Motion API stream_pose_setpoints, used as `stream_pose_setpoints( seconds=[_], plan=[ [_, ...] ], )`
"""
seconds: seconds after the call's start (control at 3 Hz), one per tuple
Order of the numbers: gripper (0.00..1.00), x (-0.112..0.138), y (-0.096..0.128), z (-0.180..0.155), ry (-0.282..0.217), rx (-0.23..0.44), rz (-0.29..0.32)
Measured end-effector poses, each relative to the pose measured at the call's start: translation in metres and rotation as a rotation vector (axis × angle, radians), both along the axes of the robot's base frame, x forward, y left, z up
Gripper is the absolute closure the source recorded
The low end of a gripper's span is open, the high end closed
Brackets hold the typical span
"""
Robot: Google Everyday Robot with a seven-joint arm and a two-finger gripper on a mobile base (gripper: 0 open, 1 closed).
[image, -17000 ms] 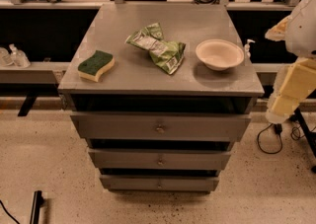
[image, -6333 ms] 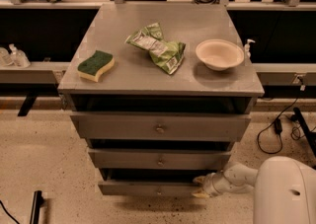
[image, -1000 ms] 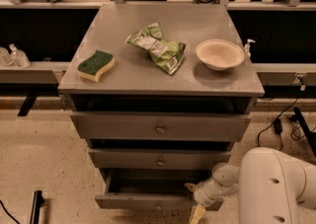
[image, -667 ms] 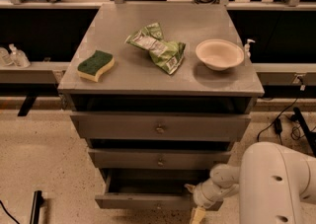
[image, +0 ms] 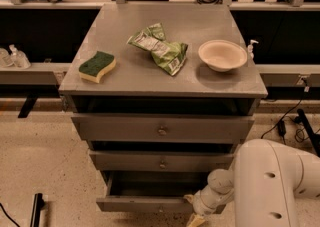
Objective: Open bottom drawer
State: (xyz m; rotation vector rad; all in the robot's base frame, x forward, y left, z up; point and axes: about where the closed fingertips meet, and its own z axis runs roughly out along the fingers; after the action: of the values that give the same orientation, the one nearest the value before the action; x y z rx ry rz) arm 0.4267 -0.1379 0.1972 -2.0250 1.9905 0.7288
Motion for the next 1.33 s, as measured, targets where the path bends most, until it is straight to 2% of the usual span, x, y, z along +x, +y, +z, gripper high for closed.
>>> stream_pose_setpoints(
  seconds=[0.33, 0.67, 1.0, 1.33],
  plan=[
    [0.64, -0.006, 0.001, 0.0, 0.016, 0.004, 0.019],
    [0.76, -0.006, 0.001, 0.0, 0.016, 0.004, 0.019],
    [0.72, -0.013, -0.001, 0.004, 0.033, 0.019, 0.03],
    [0.5, -0.022, -0.003, 0.012, 0.052, 0.043, 0.05]
  ],
)
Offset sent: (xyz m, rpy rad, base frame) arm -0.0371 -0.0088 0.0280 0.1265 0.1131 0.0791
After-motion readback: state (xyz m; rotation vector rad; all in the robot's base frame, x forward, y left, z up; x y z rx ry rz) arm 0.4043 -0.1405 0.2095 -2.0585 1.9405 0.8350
